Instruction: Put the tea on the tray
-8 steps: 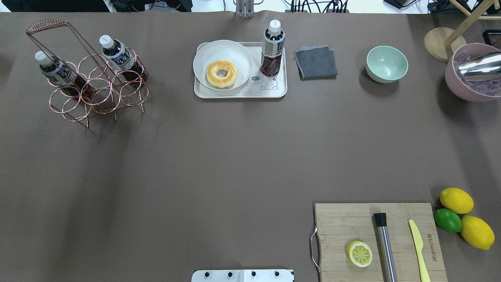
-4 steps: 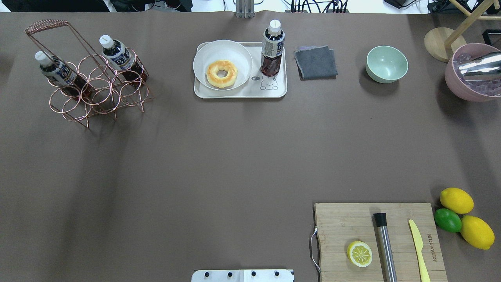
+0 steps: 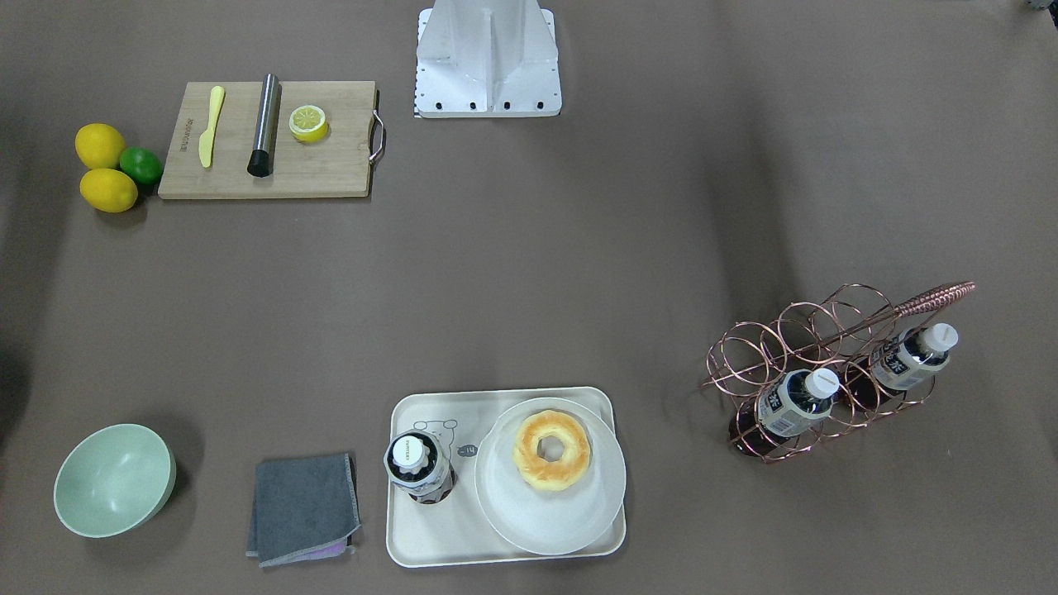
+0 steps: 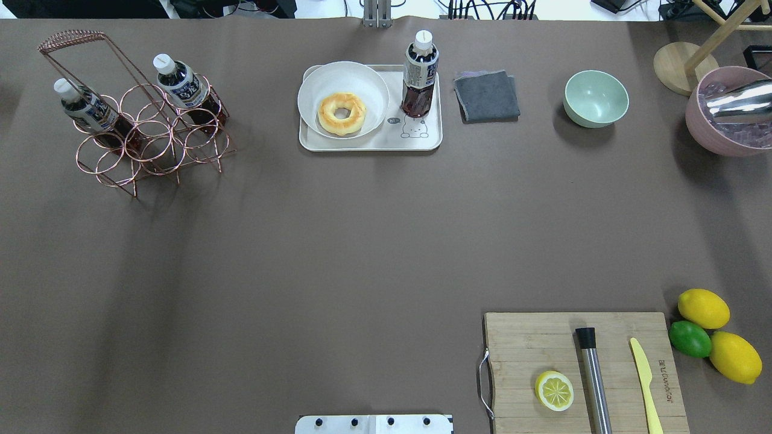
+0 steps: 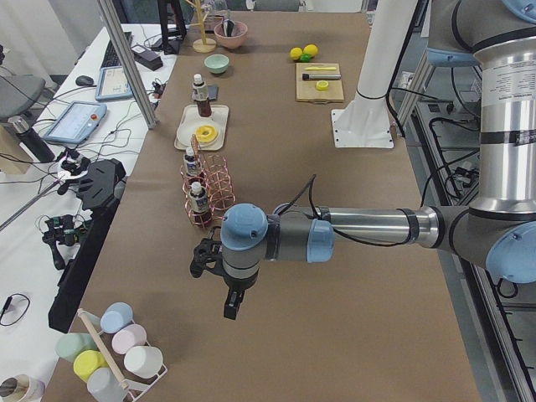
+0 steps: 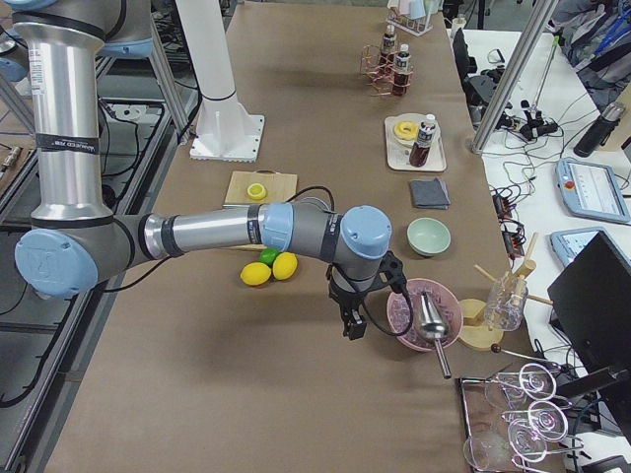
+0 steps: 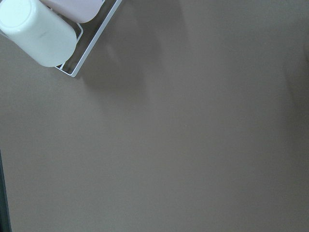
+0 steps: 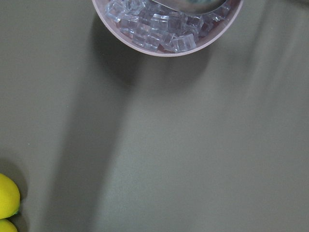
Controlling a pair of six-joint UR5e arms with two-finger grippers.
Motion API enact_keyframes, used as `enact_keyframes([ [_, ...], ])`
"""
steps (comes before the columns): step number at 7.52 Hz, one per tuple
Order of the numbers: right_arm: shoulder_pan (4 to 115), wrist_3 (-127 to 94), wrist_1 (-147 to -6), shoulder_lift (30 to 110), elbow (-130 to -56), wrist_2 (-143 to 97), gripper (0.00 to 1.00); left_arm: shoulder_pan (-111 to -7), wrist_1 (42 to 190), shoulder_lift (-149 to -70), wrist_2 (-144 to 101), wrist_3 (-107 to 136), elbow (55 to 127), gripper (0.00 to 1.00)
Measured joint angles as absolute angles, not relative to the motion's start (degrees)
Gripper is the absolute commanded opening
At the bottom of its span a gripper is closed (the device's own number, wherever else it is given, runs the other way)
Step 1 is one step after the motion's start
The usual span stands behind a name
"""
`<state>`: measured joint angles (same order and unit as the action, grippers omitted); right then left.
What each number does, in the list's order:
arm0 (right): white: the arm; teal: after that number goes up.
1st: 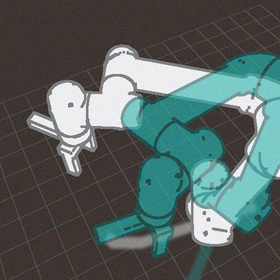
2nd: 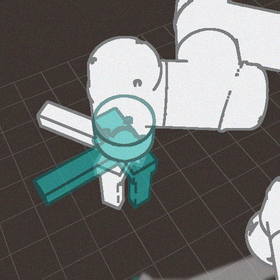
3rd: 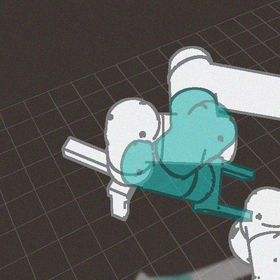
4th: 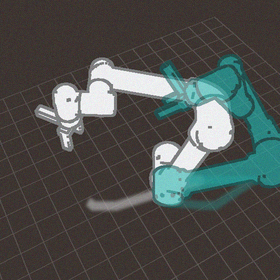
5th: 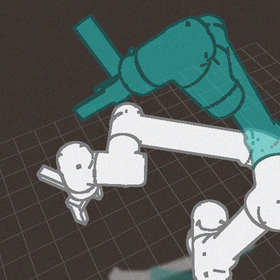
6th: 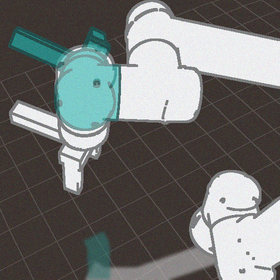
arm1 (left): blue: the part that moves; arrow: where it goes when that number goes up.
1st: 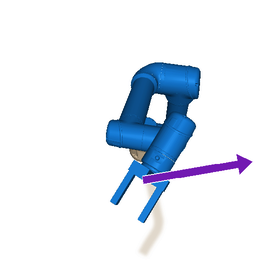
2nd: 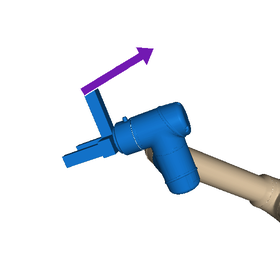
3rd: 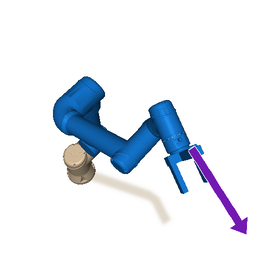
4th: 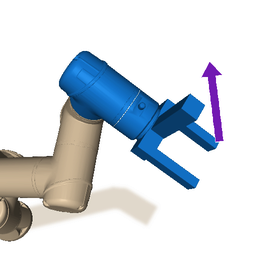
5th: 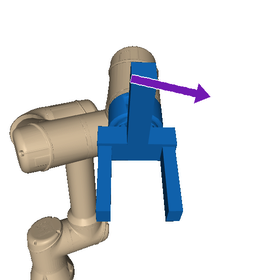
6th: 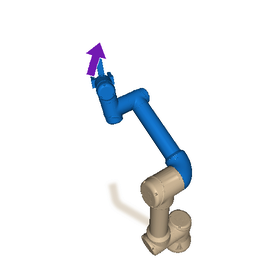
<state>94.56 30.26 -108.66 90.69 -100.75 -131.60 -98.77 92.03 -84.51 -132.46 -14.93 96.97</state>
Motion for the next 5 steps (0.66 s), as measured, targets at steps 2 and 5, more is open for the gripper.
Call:
enact_keyframes([
  [2,94.54,29.98,-106.77,90.67,-100.36,-131.51,1.0,-99.24,92.17,-84.59,-132.52,-14.94,97.08,0.97],
  [5,94.53,29.79,-106.2,90.3,-100.29,-131.45,1.0,-99.39,92.16,-84.73,-132.75,-14.81,97.63,0.97],
])
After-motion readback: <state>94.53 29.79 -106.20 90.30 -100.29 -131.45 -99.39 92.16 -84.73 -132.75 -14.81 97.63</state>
